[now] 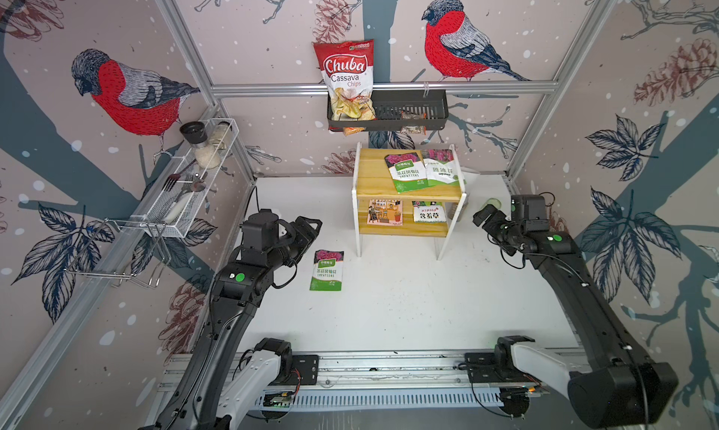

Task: Take the seed bag off the shelf
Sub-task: Place the seed packet at the center of the board, then pick up the seed packet from the shelf.

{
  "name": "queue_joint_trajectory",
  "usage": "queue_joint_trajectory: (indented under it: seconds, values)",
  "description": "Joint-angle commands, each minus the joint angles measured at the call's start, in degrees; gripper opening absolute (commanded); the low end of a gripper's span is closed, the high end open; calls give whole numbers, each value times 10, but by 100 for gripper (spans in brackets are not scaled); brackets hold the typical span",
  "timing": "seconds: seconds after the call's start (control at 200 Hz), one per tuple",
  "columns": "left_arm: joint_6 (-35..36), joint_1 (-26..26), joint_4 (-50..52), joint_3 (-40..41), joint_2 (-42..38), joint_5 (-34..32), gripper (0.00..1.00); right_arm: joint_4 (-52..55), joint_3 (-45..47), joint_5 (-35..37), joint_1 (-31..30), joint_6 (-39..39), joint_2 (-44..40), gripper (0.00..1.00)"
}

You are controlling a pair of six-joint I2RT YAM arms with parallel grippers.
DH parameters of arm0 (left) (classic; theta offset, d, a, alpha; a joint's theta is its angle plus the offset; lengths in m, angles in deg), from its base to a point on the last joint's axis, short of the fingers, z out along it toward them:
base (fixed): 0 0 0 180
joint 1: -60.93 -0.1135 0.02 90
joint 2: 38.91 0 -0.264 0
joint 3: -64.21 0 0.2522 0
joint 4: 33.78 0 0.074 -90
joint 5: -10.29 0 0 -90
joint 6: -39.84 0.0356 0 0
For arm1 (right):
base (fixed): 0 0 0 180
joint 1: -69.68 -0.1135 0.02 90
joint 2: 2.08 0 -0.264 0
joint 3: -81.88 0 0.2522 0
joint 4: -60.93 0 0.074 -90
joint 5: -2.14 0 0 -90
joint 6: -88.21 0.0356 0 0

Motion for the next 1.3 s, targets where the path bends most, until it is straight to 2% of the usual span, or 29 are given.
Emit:
queue_joint_trajectory:
  seconds: [0.0,0.105,0.325,0.42,0.62,0.755,1.0,1.296]
  values:
    - [-33,34,-50,-44,10,13,77,42,-28,24,-28,31,-3,100]
    - [-58,97,-67,-81,22,-19,78,75,-49,69,-61,55,-17,100]
    - [-99,233,-118,-106,53,-97,78,69,-29,86,-65,90,-63,100]
    - [-104,295,-130,-127,79,-147,81,64,-34,89,-65,88,-64,100]
    - [-118,386,-149,-194,156,-265,88,27,-30,62,-45,50,-45,100]
    - [-139,409,-167,-225,217,-312,89,18,-34,12,-14,15,-27,100]
    - [-163,420,-194,-258,308,-365,91,-7,0,-53,22,-40,-13,100]
    - [-172,420,-194,-321,394,-383,94,-38,29,-107,44,-54,-10,100]
